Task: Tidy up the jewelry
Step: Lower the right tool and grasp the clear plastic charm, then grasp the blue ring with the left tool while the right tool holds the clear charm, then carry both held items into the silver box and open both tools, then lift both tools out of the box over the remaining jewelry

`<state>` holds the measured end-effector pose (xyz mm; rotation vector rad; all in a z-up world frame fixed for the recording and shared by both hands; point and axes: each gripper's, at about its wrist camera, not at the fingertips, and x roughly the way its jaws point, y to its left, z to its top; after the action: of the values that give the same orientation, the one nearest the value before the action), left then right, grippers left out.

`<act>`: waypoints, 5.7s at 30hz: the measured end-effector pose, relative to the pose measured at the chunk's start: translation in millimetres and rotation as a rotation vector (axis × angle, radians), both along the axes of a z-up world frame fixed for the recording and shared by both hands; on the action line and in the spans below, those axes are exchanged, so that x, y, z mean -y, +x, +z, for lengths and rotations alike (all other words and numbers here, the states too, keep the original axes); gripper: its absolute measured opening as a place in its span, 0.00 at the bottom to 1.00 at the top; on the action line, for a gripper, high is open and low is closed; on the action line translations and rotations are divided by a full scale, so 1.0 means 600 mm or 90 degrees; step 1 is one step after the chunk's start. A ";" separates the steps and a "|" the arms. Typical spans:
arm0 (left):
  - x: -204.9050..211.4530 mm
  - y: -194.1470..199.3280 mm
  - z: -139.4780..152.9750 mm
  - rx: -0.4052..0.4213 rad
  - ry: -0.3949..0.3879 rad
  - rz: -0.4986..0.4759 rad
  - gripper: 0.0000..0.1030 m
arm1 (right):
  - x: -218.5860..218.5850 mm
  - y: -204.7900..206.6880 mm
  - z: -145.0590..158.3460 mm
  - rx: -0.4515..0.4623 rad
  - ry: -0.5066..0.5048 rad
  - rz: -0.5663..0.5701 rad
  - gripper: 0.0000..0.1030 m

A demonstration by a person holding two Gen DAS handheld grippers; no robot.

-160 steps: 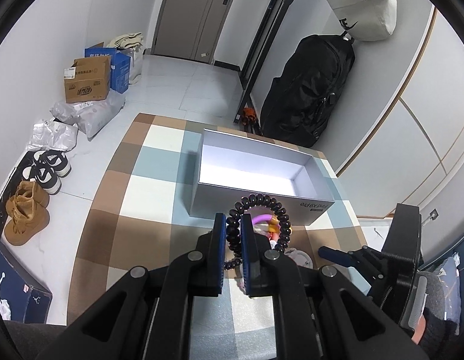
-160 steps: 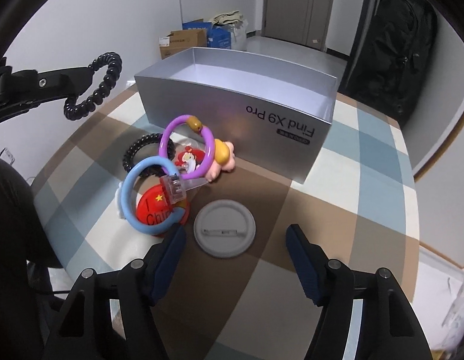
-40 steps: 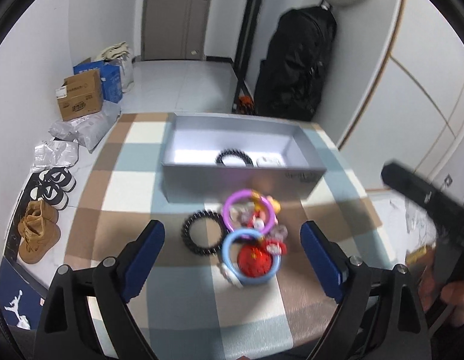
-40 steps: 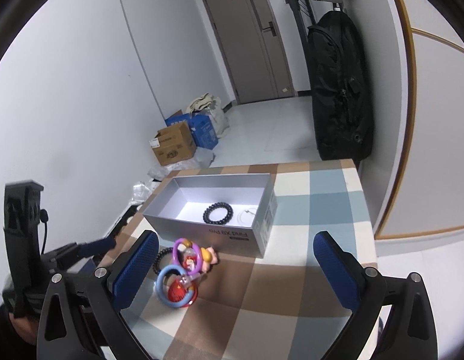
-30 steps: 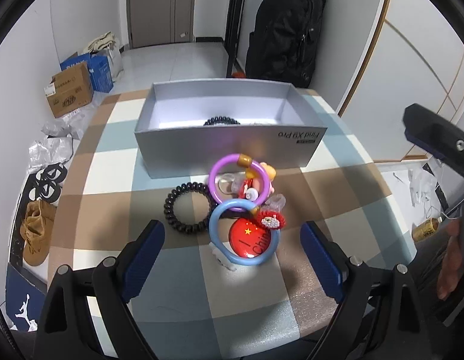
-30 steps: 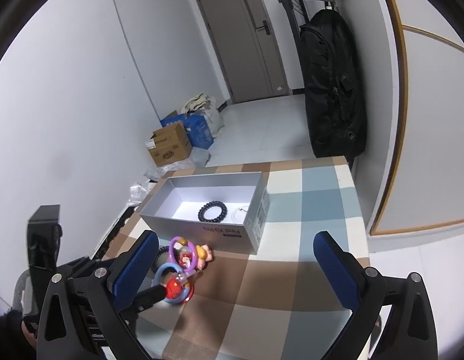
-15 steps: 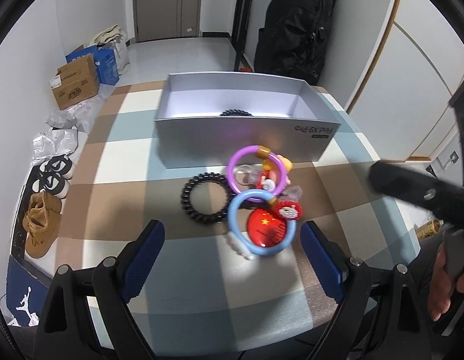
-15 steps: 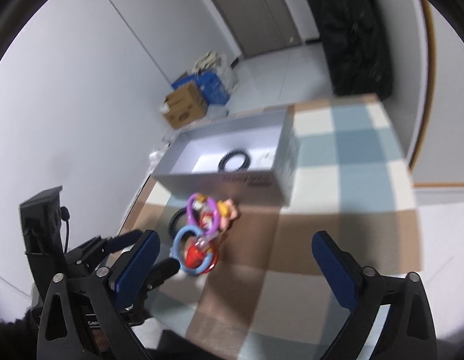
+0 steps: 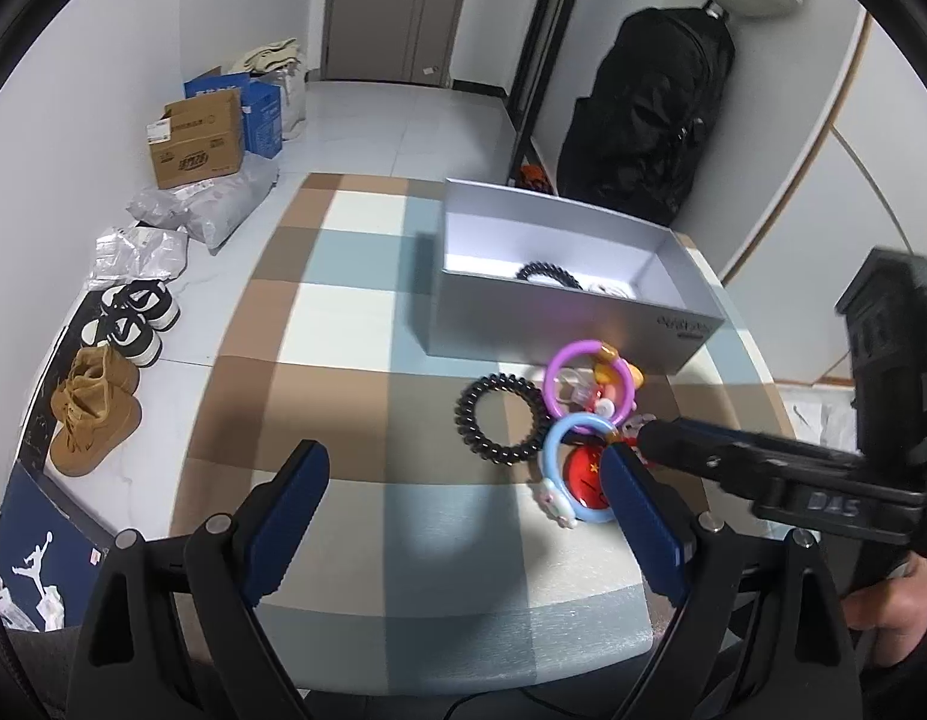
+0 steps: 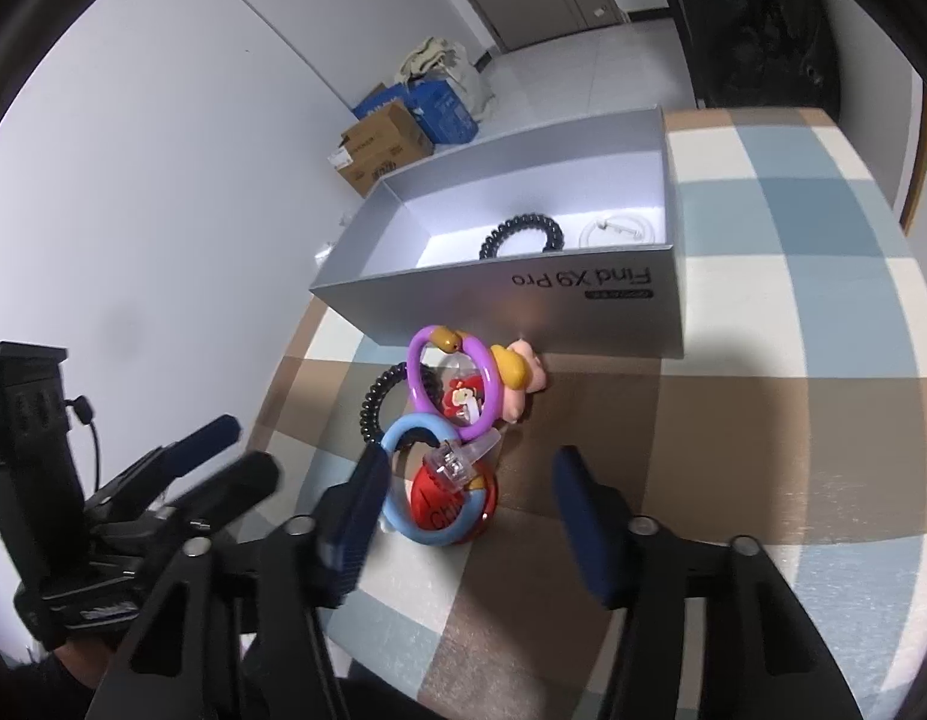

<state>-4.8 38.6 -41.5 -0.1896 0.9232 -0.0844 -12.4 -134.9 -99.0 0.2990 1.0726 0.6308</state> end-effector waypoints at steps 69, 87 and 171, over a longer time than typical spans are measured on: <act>0.056 0.021 0.011 0.005 -0.029 -0.098 0.54 | 0.122 -0.009 0.063 0.053 0.037 -0.129 0.28; 0.012 0.077 0.063 0.084 -0.097 -0.058 0.54 | 0.090 0.025 0.129 0.117 0.066 -0.100 0.28; 0.031 0.037 0.027 0.067 -0.021 -0.055 0.87 | 0.114 0.049 0.096 0.136 0.035 -0.120 1.00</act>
<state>17.5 19.9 -25.3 -0.1743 0.8246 -0.1874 17.1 -203.0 -41.5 0.3665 0.8123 0.5111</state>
